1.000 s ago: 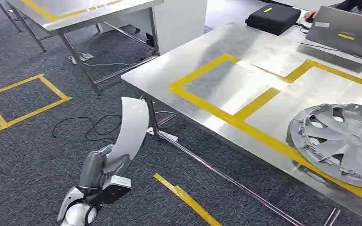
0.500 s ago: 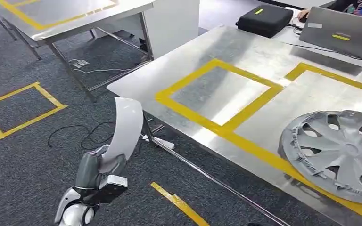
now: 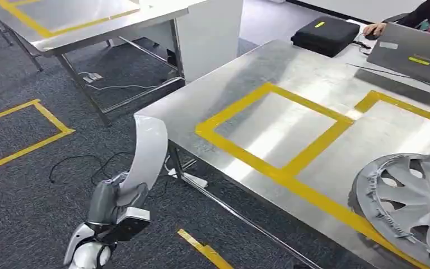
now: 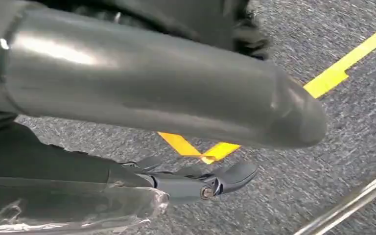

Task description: Take the parts from the cabinet and place them on the table.

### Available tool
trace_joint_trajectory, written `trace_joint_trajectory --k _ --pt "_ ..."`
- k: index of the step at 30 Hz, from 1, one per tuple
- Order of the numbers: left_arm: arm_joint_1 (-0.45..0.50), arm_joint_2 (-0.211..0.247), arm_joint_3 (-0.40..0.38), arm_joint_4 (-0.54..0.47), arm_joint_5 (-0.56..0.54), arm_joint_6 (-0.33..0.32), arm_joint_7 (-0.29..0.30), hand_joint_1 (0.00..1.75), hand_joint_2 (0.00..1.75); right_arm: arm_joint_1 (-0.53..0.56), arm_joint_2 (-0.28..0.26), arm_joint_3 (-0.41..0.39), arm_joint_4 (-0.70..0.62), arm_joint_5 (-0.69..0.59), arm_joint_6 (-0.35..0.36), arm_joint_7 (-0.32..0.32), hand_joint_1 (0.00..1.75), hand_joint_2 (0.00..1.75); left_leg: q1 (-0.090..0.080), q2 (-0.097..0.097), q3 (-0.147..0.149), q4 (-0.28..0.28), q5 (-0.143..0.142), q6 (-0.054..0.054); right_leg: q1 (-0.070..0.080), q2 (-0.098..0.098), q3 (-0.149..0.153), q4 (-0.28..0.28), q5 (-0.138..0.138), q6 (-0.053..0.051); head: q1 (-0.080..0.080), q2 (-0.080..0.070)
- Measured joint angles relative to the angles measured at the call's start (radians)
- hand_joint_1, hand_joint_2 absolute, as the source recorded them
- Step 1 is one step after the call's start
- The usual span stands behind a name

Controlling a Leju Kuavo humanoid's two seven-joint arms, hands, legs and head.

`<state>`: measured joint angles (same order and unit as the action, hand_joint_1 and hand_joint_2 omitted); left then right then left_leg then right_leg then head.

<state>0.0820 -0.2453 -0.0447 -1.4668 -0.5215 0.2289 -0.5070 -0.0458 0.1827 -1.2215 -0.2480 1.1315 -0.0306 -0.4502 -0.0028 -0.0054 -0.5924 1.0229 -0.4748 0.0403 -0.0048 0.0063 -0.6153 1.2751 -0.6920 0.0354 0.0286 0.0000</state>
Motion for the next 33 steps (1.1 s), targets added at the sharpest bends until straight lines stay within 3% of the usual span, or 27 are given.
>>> trace_joint_trajectory --k 1,2,3,4,5,6,7,8,10,11,13,15,16,17,18,19,21,22,23,24,26,27,28,29,31,32,33 --pt "0.001 0.0 0.002 0.0 0.0 0.0 0.0 1.75 1.75 0.001 0.0 0.0 0.0 0.0 0.0 0.0 0.0 0.0 0.0 -0.001 0.01 0.0 -0.009 0.0 0.0 0.0 -0.03 0.021 -0.025 0.002 -0.001 0.0" --pt "0.002 0.0 0.003 0.0 0.0 0.0 0.0 1.75 1.75 0.004 0.0 0.0 0.0 0.0 0.0 0.0 0.0 0.0 -0.001 -0.003 0.024 0.0 -0.02 0.0 0.0 0.0 -0.042 0.003 -0.022 0.003 0.0 0.0" --pt "0.002 0.0 0.003 0.0 0.0 0.0 0.0 1.75 1.75 0.005 0.0 0.0 0.0 0.0 0.0 0.0 0.0 0.0 -0.002 -0.004 0.04 0.0 -0.032 -0.001 0.0 0.0 -0.038 -0.047 0.009 0.001 0.0 0.0" --pt "0.001 0.0 0.004 0.0 0.0 0.0 0.0 1.75 1.75 0.005 0.0 0.0 0.0 0.0 0.0 0.0 0.0 0.0 -0.004 -0.004 0.059 0.0 -0.045 -0.003 0.0 0.0 -0.024 -0.121 0.067 -0.003 0.0 0.0" --pt "0.001 0.0 0.004 0.0 0.0 0.0 0.0 1.75 1.75 0.007 0.0 0.0 0.0 0.0 0.0 0.0 0.0 0.0 -0.005 -0.004 0.076 0.0 -0.058 -0.005 0.002 -0.001 -0.011 -0.201 0.153 -0.009 0.002 0.0" --pt "0.0 0.0 0.005 0.001 0.0 0.0 0.0 1.75 1.75 0.011 -0.001 0.0 0.0 0.0 0.0 0.0 0.0 0.0 -0.006 -0.003 0.088 0.0 -0.068 -0.008 0.005 0.0 -0.011 -0.215 0.221 -0.019 -0.001 0.0" --pt "0.0 0.0 0.005 0.001 0.0 0.0 0.0 1.75 1.75 0.01 -0.001 0.0 0.0 0.0 0.0 0.0 0.0 0.0 -0.007 -0.006 0.088 0.0 -0.074 -0.016 0.01 -0.004 -0.011 -0.227 0.19 -0.023 -0.002 0.0" --pt "0.0 -0.001 0.006 0.001 0.0 0.0 0.0 1.75 1.75 0.009 -0.001 0.0 0.0 0.0 0.0 0.001 0.0 0.0 -0.006 -0.006 0.089 -0.002 -0.082 -0.023 0.012 -0.004 0.002 -0.226 0.208 -0.03 -0.003 0.0" --pt "-0.001 -0.002 0.006 0.001 -0.001 0.001 0.0 1.75 1.75 0.011 -0.002 0.0 0.0 0.0 0.0 0.001 0.0 0.0 -0.006 -0.005 0.101 0.005 -0.078 -0.031 0.011 -0.002 0.012 -0.238 0.204 -0.04 -0.002 0.0" --pt "-0.002 -0.001 0.007 0.0 -0.001 0.001 0.0 1.75 1.75 0.009 -0.001 0.0 0.0 0.0 0.0 0.001 0.0 0.0 -0.006 -0.005 0.091 0.027 -0.078 -0.034 0.002 -0.001 0.027 -0.248 0.206 -0.043 -0.002 0.0" --pt "-0.005 -0.001 0.007 0.0 0.0 0.002 0.0 1.75 1.75 0.006 -0.002 0.0 0.0 0.001 0.0 0.0 0.0 0.0 -0.003 -0.003 0.031 0.132 -0.086 -0.048 0.0 -0.003 0.049 -0.259 0.2 -0.052 -0.008 0.0" --pt "-0.004 0.0 0.007 0.0 0.0 0.002 0.0 1.75 1.75 0.006 -0.002 0.0 0.0 0.003 0.003 0.001 0.0 0.0 0.005 -0.002 -0.061 0.256 -0.155 -0.059 -0.001 0.003 0.063 -0.259 0.188 -0.054 -0.007 0.0" --pt "-0.004 0.001 0.007 0.001 -0.002 0.002 0.0 1.75 1.75 0.006 -0.002 0.0 0.0 0.005 0.007 0.001 0.0 0.0 0.008 -0.002 -0.093 0.281 -0.182 -0.062 -0.001 0.008 0.07 -0.259 0.181 -0.054 -0.007 0.0" --pt "-0.005 0.002 0.008 0.002 -0.004 0.002 0.0 1.75 1.75 0.006 -0.002 0.0 0.0 0.008 0.01 0.002 0.0 0.0 0.011 -0.002 -0.106 0.274 -0.18 -0.065 -0.002 0.016 0.078 -0.259 0.174 -0.053 -0.007 0.0" --pt "-0.006 0.004 0.008 0.002 -0.01 0.003 0.0 1.75 1.75 0.006 -0.002 0.0 0.0 0.011 0.013 0.002 0.0 0.0 0.013 -0.002 -0.104 0.24 -0.148 -0.066 -0.004 0.025 0.089 -0.259 0.167 -0.05 -0.007 0.0" --pt "-0.007 0.005 0.008 0.003 -0.014 0.004 0.0 1.75 1.75 0.006 -0.002 0.0 0.0 0.013 0.014 0.003 0.0 0.0 0.015 -0.003 -0.088 0.174 -0.086 -0.067 -0.007 0.035 0.101 -0.259 0.159 -0.047 -0.007 0.0" --pt "-0.01 0.008 0.008 0.005 -0.018 0.006 0.001 1.75 1.75 0.005 -0.002 0.0 0.0 0.018 0.016 0.003 0.0 0.0 0.018 -0.013 -0.06 0.077 0.009 -0.07 -0.01 0.047 0.115 -0.259 0.148 -0.041 -0.007 0.0" --pt "-0.014 0.01 0.009 0.008 -0.022 0.009 0.004 1.75 1.75 0.006 -0.002 0.0 0.0 0.02 0.017 0.003 0.0 0.0 0.024 -0.039 -0.056 0.029 0.058 -0.073 -0.009 0.052 0.103 -0.259 0.142 -0.035 -0.009 0.0" --pt "-0.022 0.015 0.013 0.015 -0.027 0.015 0.01 1.75 1.75 0.001 -0.004 0.0 0.0 0.024 0.017 0.005 0.0 0.0 0.022 -0.047 -0.059 0.027 -0.003 -0.066 -0.009 0.067 0.111 -0.248 0.136 -0.026 -0.013 0.0" --pt "-0.027 0.018 0.016 0.021 -0.038 0.018 0.021 1.75 1.75 -0.003 -0.005 0.002 0.0 0.031 0.019 0.006 0.0 0.0 0.019 -0.046 -0.058 0.031 0.024 -0.056 -0.01 0.071 0.1 -0.25 0.13 -0.017 -0.012 0.0" --pt "-0.048 0.026 0.028 0.032 -0.048 0.021 0.034 1.75 1.75 0.001 -0.006 0.003 0.0 0.04 0.021 0.008 0.0 0.0 0.015 -0.037 -0.055 0.03 0.031 -0.042 -0.015 0.081 0.098 -0.263 0.129 -0.005 -0.013 0.0" --pt "-0.067 0.027 0.03 0.037 -0.057 0.022 0.038 1.75 1.75 0.0 -0.01 0.003 0.0 0.044 0.021 0.009 0.0 0.0 0.021 -0.029 -0.05 0.017 0.036 -0.034 -0.014 0.076 0.101 -0.261 0.123 -0.001 -0.013 0.0" --pt "-0.084 0.029 0.032 0.044 -0.069 0.022 0.042 1.75 1.75 -0.001 -0.01 0.004 0.001 0.048 0.021 0.01 0.0 0.0 0.02 -0.023 -0.045 0.014 0.034 -0.029 -0.012 0.035 0.093 -0.24 0.109 0.002 -0.01 0.0" --pt "-0.096 0.031 0.034 0.049 -0.08 0.026 0.044 1.75 1.75 -0.006 -0.01 0.004 0.001 0.05 0.021 0.01 0.0 0.0 0.019 -0.014 -0.042 0.013 0.03 -0.022 -0.01 0.014 0.063 -0.183 0.078 0.005 -0.006 0.0" --pt "-0.107 0.035 0.038 0.059 -0.098 0.027 0.053 1.75 1.75 -0.011 -0.01 0.005 0.001 0.054 0.021 0.01 0.0 0.0 0.013 0.006 -0.038 0.013 0.022 -0.013 -0.01 0.001 -0.028 -0.027 0.01 0.008 -0.006 0.0" --pt "-0.109 0.038 0.038 0.064 -0.108 0.027 0.053 1.75 1.75 -0.011 -0.01 0.005 0.001 0.055 0.021 0.01 0.0 0.0 0.009 0.015 -0.036 0.014 0.019 -0.011 -0.01 0.001 -0.07 0.037 -0.004 0.007 -0.005 0.0" --pt "-0.111 0.039 0.038 0.068 -0.114 0.027 0.053 1.75 1.75 -0.01 -0.01 0.005 0.001 0.056 0.021 0.01 0.0 0.0 0.006 0.023 -0.032 0.014 0.015 -0.009 -0.008 0.001 -0.088 0.049 0.011 0.005 -0.005 0.0"
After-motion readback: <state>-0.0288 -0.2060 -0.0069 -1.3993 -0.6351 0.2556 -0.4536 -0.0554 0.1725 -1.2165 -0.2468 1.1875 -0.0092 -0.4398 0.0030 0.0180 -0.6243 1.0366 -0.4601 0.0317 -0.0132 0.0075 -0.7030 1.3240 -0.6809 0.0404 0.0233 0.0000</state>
